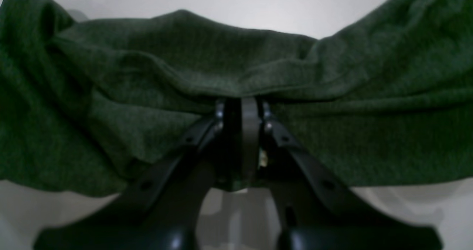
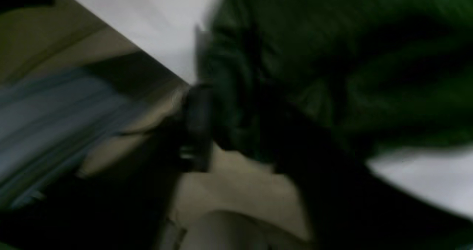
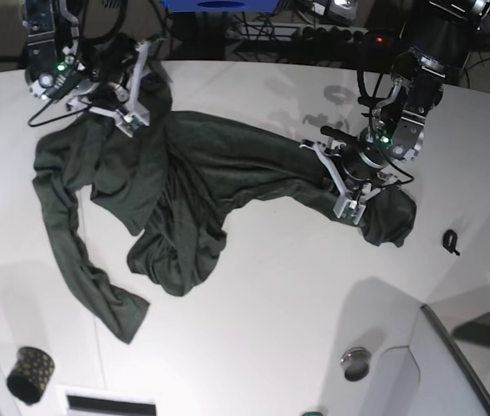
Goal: Layout the t-shirt on the table in an organized manner, then fold the t-shirt properly
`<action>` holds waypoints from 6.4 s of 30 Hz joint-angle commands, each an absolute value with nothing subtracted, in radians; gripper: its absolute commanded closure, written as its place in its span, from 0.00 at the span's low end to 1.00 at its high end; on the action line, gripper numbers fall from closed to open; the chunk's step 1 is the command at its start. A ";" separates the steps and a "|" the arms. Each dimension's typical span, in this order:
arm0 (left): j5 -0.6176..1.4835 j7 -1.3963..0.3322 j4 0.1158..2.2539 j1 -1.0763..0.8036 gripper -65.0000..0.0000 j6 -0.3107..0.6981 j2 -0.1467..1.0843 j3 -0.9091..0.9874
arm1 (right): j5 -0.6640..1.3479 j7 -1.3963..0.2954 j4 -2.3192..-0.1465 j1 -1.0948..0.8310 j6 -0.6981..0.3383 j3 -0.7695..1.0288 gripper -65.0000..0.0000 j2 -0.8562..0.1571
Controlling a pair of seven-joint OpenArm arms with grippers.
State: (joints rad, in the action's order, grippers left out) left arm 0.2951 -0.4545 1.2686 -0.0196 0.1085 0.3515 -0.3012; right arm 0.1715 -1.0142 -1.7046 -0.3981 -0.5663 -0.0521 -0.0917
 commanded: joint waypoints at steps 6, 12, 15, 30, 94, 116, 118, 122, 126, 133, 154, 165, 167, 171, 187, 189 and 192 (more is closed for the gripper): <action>0.292 -0.460 1.288 -0.016 0.91 0.111 0.357 -0.294 | 0.185 -1.003 -1.960 -0.427 -0.568 0.033 0.39 -0.094; 0.292 -0.460 1.334 -0.064 0.91 0.111 0.361 -0.292 | 0.185 -1.006 -1.943 -0.205 -0.568 0.062 0.39 -0.084; 0.292 -0.460 1.336 -0.079 0.91 0.111 0.363 -0.291 | 0.183 -1.064 -1.848 -0.041 -0.568 0.071 0.39 -0.028; 0.286 -0.453 1.379 -0.127 0.91 0.111 0.380 -0.289 | 0.183 -0.814 -0.992 0.348 -0.469 0.070 0.39 -0.039; 0.283 -0.460 1.494 -0.133 0.91 0.114 0.389 -0.058 | 0.193 -1.164 -1.972 -0.143 -0.585 -0.134 0.99 0.122; 0.292 -0.460 1.503 -0.145 0.91 0.116 0.367 -0.168 | 0.289 -1.113 -1.963 -0.148 -0.458 -0.016 0.42 -0.119; 0.292 -0.456 1.509 -0.136 0.91 0.116 0.343 -0.243 | 0.300 -1.090 -1.923 -0.148 -0.456 0.148 0.42 -0.117; 0.283 -0.453 1.480 -0.085 0.91 0.116 0.269 -0.346 | 0.308 -1.043 -1.771 -0.111 -0.460 0.395 0.36 -0.117; 0.283 -0.452 1.362 -0.008 0.91 0.116 0.214 -0.395 | 0.303 -0.963 -1.515 -0.022 -0.460 0.499 0.35 -0.131; 0.282 -0.452 1.176 0.082 0.91 0.116 0.206 -0.449 | 0.302 -0.803 -1.136 0.099 -0.453 0.484 0.36 -0.216; 0.291 -0.449 1.084 0.194 0.91 0.111 0.298 -0.433 | 0.300 -0.625 -0.751 0.412 -0.325 0.481 1.00 -0.380; 0.285 -0.460 1.369 0.070 0.91 0.111 0.300 -0.116 | 0.308 -0.608 -0.751 0.420 -0.105 0.493 0.93 -0.421; 0.283 -0.461 1.423 0.028 0.91 0.111 0.302 -0.070 | 0.308 -0.611 -0.806 0.392 -0.105 0.498 0.85 -0.420; 0.288 -0.461 1.495 -0.081 0.91 0.116 0.302 0.071 | 0.303 -0.713 -1.127 0.265 -0.048 0.575 0.62 -0.360; 0.283 -0.455 1.639 -0.374 0.91 0.412 0.259 0.524 | 0.303 -1.050 -1.751 0.099 -0.317 -0.027 0.44 -0.038; 0.283 -0.452 1.633 -0.395 0.91 0.412 0.259 0.550 | 0.303 -1.050 -1.675 0.127 -0.317 -0.058 0.44 -0.018; 0.283 -0.450 1.633 -0.424 0.91 0.412 0.265 0.561 | 0.303 -1.035 -1.563 0.159 -0.317 -0.074 0.44 0.007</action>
State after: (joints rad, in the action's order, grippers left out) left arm 0.2756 -0.4782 1.6165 -0.4248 0.4118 0.2527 0.5560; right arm 0.2893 -1.0588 -1.5448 0.1299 -0.3145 -0.0761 0.0032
